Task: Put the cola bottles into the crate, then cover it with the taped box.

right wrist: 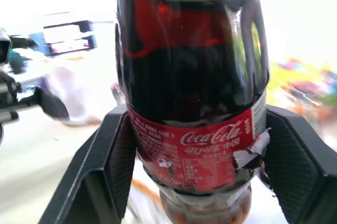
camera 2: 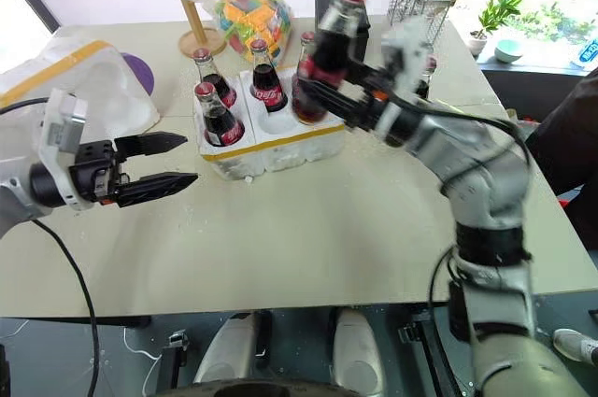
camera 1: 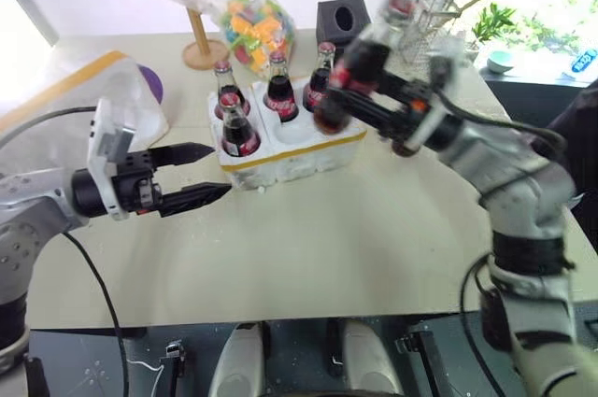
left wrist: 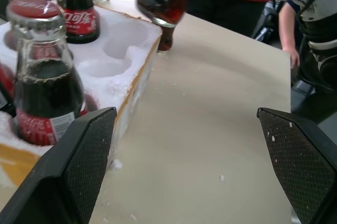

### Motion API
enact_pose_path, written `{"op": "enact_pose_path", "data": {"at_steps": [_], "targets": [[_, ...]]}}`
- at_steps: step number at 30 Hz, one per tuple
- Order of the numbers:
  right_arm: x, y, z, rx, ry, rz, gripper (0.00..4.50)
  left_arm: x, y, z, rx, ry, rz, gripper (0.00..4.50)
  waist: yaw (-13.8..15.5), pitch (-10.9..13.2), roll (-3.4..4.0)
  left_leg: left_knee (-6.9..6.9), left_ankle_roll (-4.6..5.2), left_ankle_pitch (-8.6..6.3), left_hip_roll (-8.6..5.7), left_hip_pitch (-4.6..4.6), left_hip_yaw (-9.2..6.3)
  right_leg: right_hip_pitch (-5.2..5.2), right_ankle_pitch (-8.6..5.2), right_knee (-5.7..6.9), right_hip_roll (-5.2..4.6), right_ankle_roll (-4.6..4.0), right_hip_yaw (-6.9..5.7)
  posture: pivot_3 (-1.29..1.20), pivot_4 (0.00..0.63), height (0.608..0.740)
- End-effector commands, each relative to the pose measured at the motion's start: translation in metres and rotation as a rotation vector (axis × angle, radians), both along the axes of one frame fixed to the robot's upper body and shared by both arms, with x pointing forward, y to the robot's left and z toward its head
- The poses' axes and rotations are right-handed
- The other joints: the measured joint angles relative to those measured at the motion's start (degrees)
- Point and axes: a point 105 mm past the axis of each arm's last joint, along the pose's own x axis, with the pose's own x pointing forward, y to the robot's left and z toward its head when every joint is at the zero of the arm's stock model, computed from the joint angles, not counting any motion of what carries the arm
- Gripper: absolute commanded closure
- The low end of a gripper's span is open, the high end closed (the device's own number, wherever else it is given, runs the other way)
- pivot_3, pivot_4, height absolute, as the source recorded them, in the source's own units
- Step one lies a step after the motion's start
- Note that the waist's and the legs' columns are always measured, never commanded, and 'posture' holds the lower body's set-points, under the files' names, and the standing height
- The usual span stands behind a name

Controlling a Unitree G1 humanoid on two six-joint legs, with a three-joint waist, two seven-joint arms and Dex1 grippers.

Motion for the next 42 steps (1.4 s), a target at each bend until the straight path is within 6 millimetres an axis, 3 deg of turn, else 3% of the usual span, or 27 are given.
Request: {"op": "enact_pose_path", "data": {"at_steps": [1,3,7,13,22,25,26,27,29,32,35,38,40,42], "targets": [[0.015,0.015,0.015,-0.003,-0.068,-0.02,1.73,-0.005,-0.001,0.011,-0.005,-0.066,0.004,0.0,0.0,0.0,0.0,0.0,0.0,0.0,0.0,-0.01,0.01,-0.01,0.04,-0.01,0.0,0.07,0.01,0.0,0.15,0.74],[0.023,0.025,0.009,-0.026,-0.057,-0.013,1.73,-0.006,-0.002,0.011,-0.005,-0.069,0.005,0.0,0.1,0.0,0.0,0.0,0.0,0.0,0.0,-0.19,0.01,-0.12,0.1,-0.05,0.0,0.17,0.0,0.0,0.15,0.74],[0.033,0.043,-0.028,-0.171,0.002,0.013,1.73,-0.009,-0.002,0.012,-0.001,-0.081,0.014,0.0,-0.2,0.0,0.0,0.0,-0.01,0.0,0.0,-0.42,0.04,-0.35,0.11,-0.04,-0.01,0.19,0.01,0.0,0.15,0.74],[0.027,0.055,-0.046,-0.178,0.049,0.077,1.73,-0.007,0.001,0.015,0.004,-0.091,0.029,0.0,-0.2,0.0,-0.02,-0.01,-0.01,0.0,0.18,-0.36,0.03,-0.38,0.14,0.03,0.19,0.13,0.0,0.0,0.15,0.74],[0.044,0.061,-0.086,-0.261,0.129,-0.013,1.73,0.001,-0.005,0.016,0.005,-0.104,0.0,0.0,-0.6,0.0,-0.04,-0.03,-0.01,0.0,0.3,-0.21,0.05,-0.31,0.18,0.03,0.34,0.06,0.01,0.0,0.15,0.74],[0.045,0.054,-0.093,-0.3,0.147,-0.047,0.37,0.004,-0.008,0.017,0.004,-0.107,-0.013,0.0,-0.6,0.0,-0.04,-0.03,-0.02,0.0,0.43,0.11,0.09,-0.07,0.25,0.01,0.47,-0.08,0.05,0.0,0.15,0.74],[0.043,0.05,-0.089,-0.288,0.134,-0.051,0.04,0.005,-0.009,0.017,0.002,-0.108,-0.019,0.0,-0.5,0.0,-0.04,-0.03,-0.02,0.0,0.47,0.21,0.1,0.01,0.19,0.0,0.52,-0.26,0.05,0.0,0.15,0.74],[0.042,0.048,-0.085,-0.279,0.121,-0.053,0.04,0.005,-0.01,0.017,0.001,-0.108,-0.024,0.0,-0.3,0.0,-0.04,-0.04,-0.02,0.0,0.51,0.25,0.1,0.03,0.18,0.0,0.56,-0.35,0.05,0.0,0.15,0.74],[0.035,0.034,-0.069,-0.229,0.101,-0.073,0.04,0.005,-0.011,0.016,0.007,-0.106,-0.031,0.0,-0.1,0.0,-0.04,-0.05,-0.02,0.0,0.52,0.27,0.08,0.04,0.17,0.01,0.57,-0.38,0.05,0.0,0.15,0.74],[0.009,0.004,-0.039,-0.136,0.066,-0.105,0.04,0.005,-0.012,0.015,0.012,-0.104,-0.039,0.0,0.5,0.0,-0.02,-0.07,-0.03,0.0,0.52,0.13,0.09,0.0,0.18,-0.06,0.55,-0.36,0.05,0.0,0.15,0.74],[-0.016,-0.021,-0.028,-0.082,0.085,-0.13,0.04,0.004,-0.012,0.016,0.01,-0.104,-0.043,0.0,0.8,0.0,-0.01,-0.07,-0.03,0.0,0.52,-0.11,0.17,-0.25,0.29,-0.08,0.53,-0.16,0.08,0.0,0.15,0.74],[-0.033,-0.057,-0.033,-0.083,0.125,-0.256,0.04,0.004,-0.012,0.016,0.009,-0.104,-0.046,0.0,0.9,0.0,-0.03,-0.14,-0.02,-0.01,0.56,-0.09,0.17,-0.29,0.28,-0.06,0.58,-0.18,0.07,0.0,0.15,0.74],[-0.029,-0.095,-0.045,-0.075,0.17,-0.464,0.04,0.005,-0.015,0.015,0.005,-0.104,-0.056,0.0,0.9,0.0,-0.04,-0.16,-0.02,-0.01,0.57,-0.04,0.18,-0.27,0.19,-0.07,0.58,-0.34,0.07,0.0,0.15,0.74],[-0.025,-0.119,-0.054,-0.076,0.201,-0.594,0.04,0.006,-0.018,0.016,-0.001,-0.107,-0.071,0.0,1.0,0.0,-0.04,-0.1,-0.02,-0.02,0.56,-0.04,0.22,-0.26,0.14,-0.09,0.57,-0.43,0.09,0.0,0.15,0.74]]}}
